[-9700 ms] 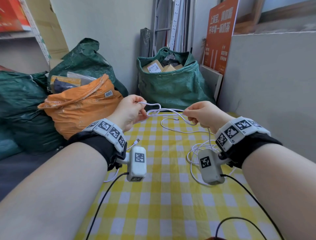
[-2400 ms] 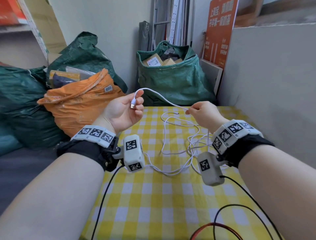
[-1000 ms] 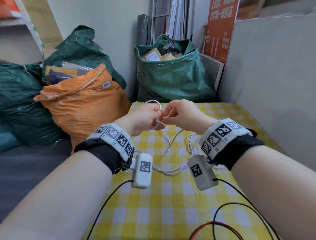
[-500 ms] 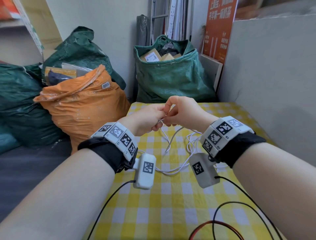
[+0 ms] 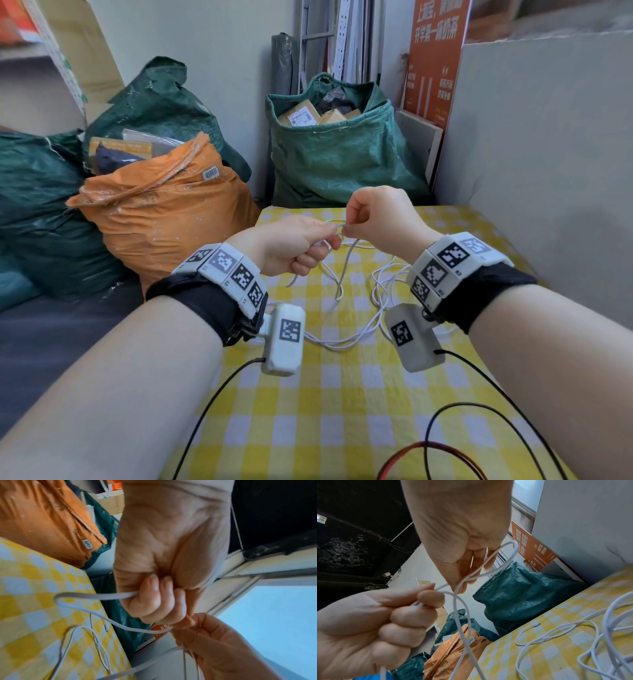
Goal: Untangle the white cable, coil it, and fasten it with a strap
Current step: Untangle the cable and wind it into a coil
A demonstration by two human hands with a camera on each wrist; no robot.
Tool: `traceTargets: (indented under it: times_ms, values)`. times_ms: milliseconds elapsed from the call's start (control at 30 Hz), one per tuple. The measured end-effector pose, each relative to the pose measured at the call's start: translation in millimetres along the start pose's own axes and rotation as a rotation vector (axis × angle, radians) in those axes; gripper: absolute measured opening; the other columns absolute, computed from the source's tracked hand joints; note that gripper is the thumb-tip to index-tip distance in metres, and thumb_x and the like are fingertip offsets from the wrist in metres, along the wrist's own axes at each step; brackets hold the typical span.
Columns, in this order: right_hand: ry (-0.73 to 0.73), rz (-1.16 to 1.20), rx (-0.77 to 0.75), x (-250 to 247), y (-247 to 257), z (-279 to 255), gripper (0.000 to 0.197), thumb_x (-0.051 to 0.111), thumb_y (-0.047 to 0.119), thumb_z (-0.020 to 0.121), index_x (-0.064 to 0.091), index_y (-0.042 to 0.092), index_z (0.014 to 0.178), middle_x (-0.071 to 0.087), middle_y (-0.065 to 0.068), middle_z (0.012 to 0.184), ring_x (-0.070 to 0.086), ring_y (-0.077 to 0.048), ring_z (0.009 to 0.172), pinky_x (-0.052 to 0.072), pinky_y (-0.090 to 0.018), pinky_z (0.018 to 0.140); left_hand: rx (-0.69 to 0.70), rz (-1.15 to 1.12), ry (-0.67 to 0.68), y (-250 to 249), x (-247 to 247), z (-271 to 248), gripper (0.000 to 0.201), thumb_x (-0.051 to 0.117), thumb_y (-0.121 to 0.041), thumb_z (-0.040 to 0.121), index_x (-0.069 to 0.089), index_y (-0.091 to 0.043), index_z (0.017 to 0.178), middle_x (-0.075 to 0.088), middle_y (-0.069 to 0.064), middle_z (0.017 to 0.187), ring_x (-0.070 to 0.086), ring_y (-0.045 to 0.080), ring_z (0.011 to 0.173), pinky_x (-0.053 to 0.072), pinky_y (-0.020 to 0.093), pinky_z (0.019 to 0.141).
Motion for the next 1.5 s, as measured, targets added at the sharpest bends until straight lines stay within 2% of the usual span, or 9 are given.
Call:
traceTargets:
  times_ms: [100,267,433,567,700,900,1067,1300,1500]
  values:
    - [-0.023,-0.019,0.012,-1.3,-3.6,1.2,0.025,0.069,0.009,0.075,0.056,0.025,0.063,0.059,0.012,0.065,0.055,-0.012,0.066,0.047,-0.024,0.064,0.033,-0.226,0.035,-2.1,-4.5,-1.4,0.034,0.031,-0.033,0.103,0.042,-0.018,0.074,0.023,-0.010,0.048,0.018,0.003,0.038,0.015,0.015,0.036]
    - [-0.053,-0.029,0.075,-7.4,-12.9,1.3,0.022,0.057,-0.002,0.076,0.060,0.020,0.074,0.069,-0.002,0.097,0.053,-0.016,0.077,0.039,-0.022,0.065,0.093,-0.648,0.045,-5.7,-17.0,-7.0,0.040,0.029,-0.033,0.101,0.039,-0.020,0.065,0.026,-0.010,0.041,0.010,0.004,0.037,0.015,0.015,0.034]
    - [-0.093,-0.028,0.099,-10.4,-18.7,1.0,0.024,0.054,-0.005,0.078,0.062,0.017,0.080,0.066,-0.005,0.107,0.060,-0.023,0.102,0.048,-0.027,0.078,0.164,-0.875,0.018,-4.4,-27.4,-7.4,0.049,0.029,-0.031,0.100,0.044,-0.019,0.055,0.018,-0.009,0.041,0.005,0.007,0.041,0.016,0.016,0.032]
    - [-0.177,0.010,0.190,-17.3,-37.5,0.2,0.030,0.049,-0.007,0.078,0.063,0.019,0.078,0.066,-0.006,0.088,0.065,-0.026,0.085,0.054,-0.033,0.075,0.222,-1.000,-0.042,-1.5,-44.3,-10.6,0.051,0.026,-0.029,0.101,0.044,-0.019,0.054,0.013,-0.008,0.043,0.005,0.006,0.040,0.017,0.016,0.031]
    - [-0.184,0.116,0.254,-17.9,-48.8,-2.4,0.029,0.054,-0.002,0.082,0.058,0.022,0.066,0.068,-0.005,0.074,0.065,-0.015,0.063,0.052,-0.022,0.059,0.252,-1.034,-0.103,3.4,-58.3,-14.3,0.042,0.028,-0.028,0.101,0.043,-0.019,0.062,0.026,-0.005,0.035,0.005,0.006,0.040,0.017,0.015,0.031]
    - [-0.097,-0.003,0.226,-9.9,-41.9,-0.2,0.016,0.066,0.001,0.075,0.062,0.017,0.074,0.059,0.004,0.067,0.062,-0.019,0.073,0.054,-0.028,0.075,0.308,-1.102,-0.115,7.3,-65.1,-14.4,0.039,0.029,-0.030,0.100,0.043,-0.018,0.065,0.026,-0.003,0.035,0.006,0.006,0.039,0.018,0.015,0.031]
    - [-0.042,0.049,0.266,-3.9,-47.3,-2.8,0.017,0.073,0.010,0.077,0.062,0.015,0.065,0.063,-0.001,0.059,0.060,-0.010,0.050,0.057,-0.026,0.060,0.387,-1.193,-0.118,8.8,-77.0,-18.2,0.040,0.031,-0.030,0.098,0.046,-0.017,0.064,0.012,-0.007,0.046,0.006,0.005,0.038,0.017,0.015,0.032]
    - [-0.031,0.248,0.315,-0.3,-51.3,-5.8,0.014,0.067,0.015,0.087,0.069,0.005,0.078,0.066,-0.007,0.068,0.057,-0.012,0.047,0.054,-0.021,0.048,0.480,-1.367,-0.213,20.3,-101.3,-20.1,0.048,0.029,-0.031,0.101,0.047,-0.014,0.059,0.025,-0.004,0.036,0.007,0.006,0.036,0.019,0.018,0.030]
    - [-0.065,0.199,0.339,2.2,-62.6,-2.1,0.017,0.058,0.023,0.092,0.073,0.015,0.092,0.063,0.001,0.071,0.043,-0.008,0.046,0.038,-0.011,0.039,0.547,-1.501,-0.299,37.6,-121.5,-24.5,0.051,0.029,-0.026,0.101,0.047,-0.012,0.056,0.024,-0.005,0.036,0.020,0.009,0.026,0.017,0.018,0.032]
Point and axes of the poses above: each hand's wrist, its own z-axis towards the middle knuckle, its own x-axis out of the palm, y = z × x, the point moved 6 cm from there along z, towards the middle knuckle
